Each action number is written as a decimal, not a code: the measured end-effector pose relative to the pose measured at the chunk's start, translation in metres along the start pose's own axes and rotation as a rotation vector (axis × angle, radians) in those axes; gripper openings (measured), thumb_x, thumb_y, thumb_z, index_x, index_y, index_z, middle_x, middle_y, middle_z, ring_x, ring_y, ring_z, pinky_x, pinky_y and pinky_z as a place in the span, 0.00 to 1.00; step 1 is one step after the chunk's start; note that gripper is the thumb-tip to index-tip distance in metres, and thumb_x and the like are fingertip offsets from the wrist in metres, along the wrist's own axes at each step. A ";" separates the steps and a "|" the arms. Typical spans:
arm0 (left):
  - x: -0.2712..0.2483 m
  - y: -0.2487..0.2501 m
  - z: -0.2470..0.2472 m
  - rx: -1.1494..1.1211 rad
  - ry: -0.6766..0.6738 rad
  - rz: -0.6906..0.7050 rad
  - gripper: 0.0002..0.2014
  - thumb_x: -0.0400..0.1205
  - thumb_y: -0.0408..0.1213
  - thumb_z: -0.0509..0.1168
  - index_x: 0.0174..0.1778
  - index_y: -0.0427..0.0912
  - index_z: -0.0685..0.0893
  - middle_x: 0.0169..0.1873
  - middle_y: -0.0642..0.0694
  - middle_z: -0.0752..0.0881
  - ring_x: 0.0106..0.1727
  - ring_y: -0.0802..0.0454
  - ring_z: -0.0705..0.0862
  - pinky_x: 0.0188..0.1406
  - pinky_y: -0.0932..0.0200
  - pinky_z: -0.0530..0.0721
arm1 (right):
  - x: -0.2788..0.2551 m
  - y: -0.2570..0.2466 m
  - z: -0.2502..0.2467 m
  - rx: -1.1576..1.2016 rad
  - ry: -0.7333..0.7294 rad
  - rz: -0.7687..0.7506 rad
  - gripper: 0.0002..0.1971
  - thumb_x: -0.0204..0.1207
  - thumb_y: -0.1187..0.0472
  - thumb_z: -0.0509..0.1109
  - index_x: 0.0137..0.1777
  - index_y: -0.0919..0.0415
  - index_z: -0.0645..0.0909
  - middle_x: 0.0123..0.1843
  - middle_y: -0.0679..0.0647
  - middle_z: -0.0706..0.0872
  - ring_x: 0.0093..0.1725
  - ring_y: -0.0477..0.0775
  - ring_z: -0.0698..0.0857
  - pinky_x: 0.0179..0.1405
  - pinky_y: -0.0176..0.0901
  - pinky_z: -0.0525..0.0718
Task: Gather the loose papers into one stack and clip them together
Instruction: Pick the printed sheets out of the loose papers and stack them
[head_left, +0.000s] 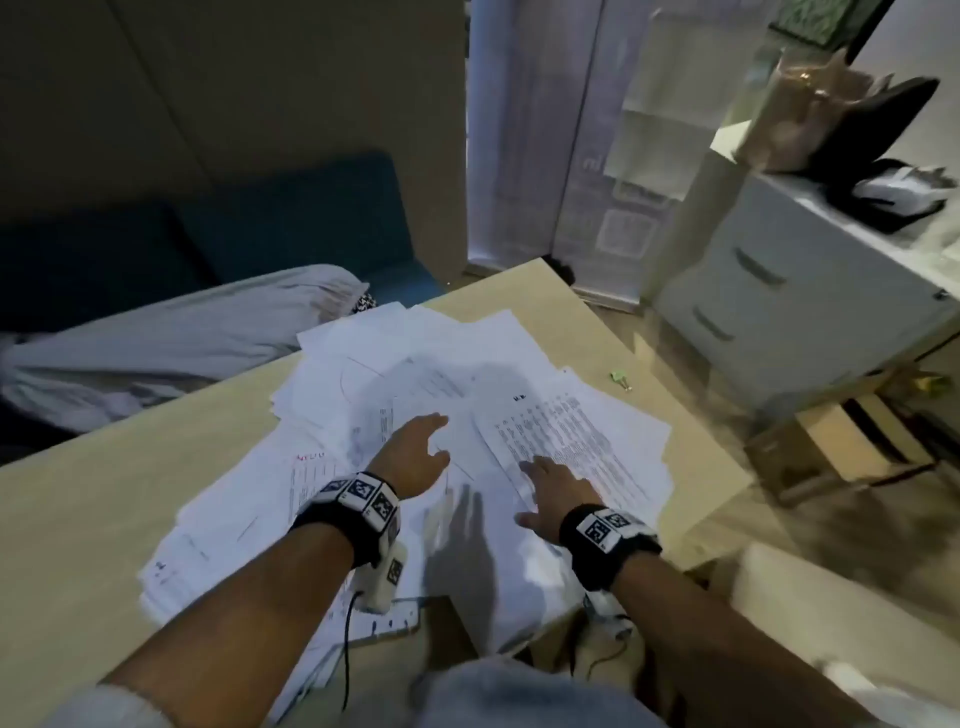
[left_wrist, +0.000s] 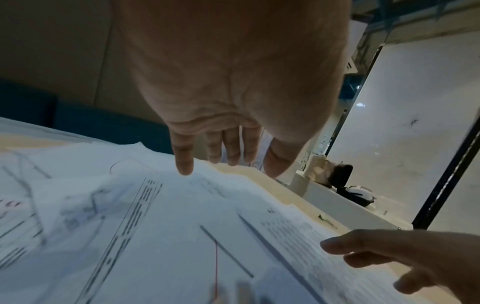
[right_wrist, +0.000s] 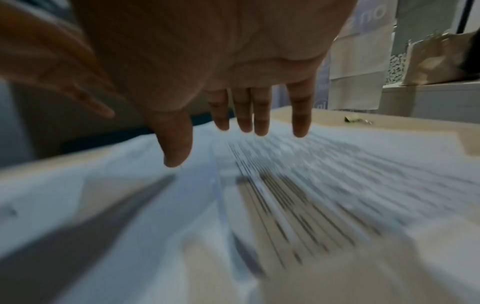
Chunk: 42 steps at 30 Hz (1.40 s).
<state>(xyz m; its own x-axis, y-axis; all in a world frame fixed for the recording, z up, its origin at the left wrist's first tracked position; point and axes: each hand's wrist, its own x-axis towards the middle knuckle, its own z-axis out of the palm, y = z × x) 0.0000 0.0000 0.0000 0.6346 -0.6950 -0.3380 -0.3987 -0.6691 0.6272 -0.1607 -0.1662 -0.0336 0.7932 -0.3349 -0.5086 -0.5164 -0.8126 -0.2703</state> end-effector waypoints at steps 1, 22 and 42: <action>-0.001 -0.002 0.003 -0.002 -0.013 -0.020 0.27 0.85 0.39 0.61 0.80 0.45 0.64 0.81 0.48 0.64 0.82 0.50 0.61 0.81 0.55 0.57 | -0.001 0.002 0.005 0.004 -0.027 0.030 0.40 0.76 0.47 0.69 0.83 0.49 0.51 0.85 0.49 0.52 0.82 0.55 0.59 0.79 0.60 0.63; 0.019 -0.006 0.072 -0.239 -0.080 -0.389 0.33 0.80 0.57 0.64 0.76 0.41 0.68 0.66 0.41 0.82 0.66 0.42 0.80 0.66 0.52 0.78 | 0.009 -0.026 0.029 0.489 -0.001 -0.137 0.22 0.76 0.70 0.61 0.69 0.57 0.79 0.61 0.56 0.86 0.56 0.52 0.85 0.50 0.30 0.76; -0.002 -0.017 0.082 0.075 -0.173 -0.255 0.12 0.85 0.34 0.56 0.59 0.33 0.79 0.57 0.36 0.83 0.59 0.41 0.81 0.50 0.60 0.74 | 0.017 0.103 0.015 0.089 0.126 0.368 0.43 0.69 0.42 0.75 0.79 0.54 0.60 0.81 0.54 0.56 0.78 0.61 0.61 0.72 0.57 0.69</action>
<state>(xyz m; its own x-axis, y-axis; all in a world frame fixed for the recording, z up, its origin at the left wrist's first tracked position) -0.0484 -0.0087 -0.0675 0.6011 -0.5327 -0.5958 -0.2934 -0.8405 0.4554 -0.2050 -0.2485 -0.0823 0.5805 -0.6566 -0.4815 -0.7950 -0.5847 -0.1612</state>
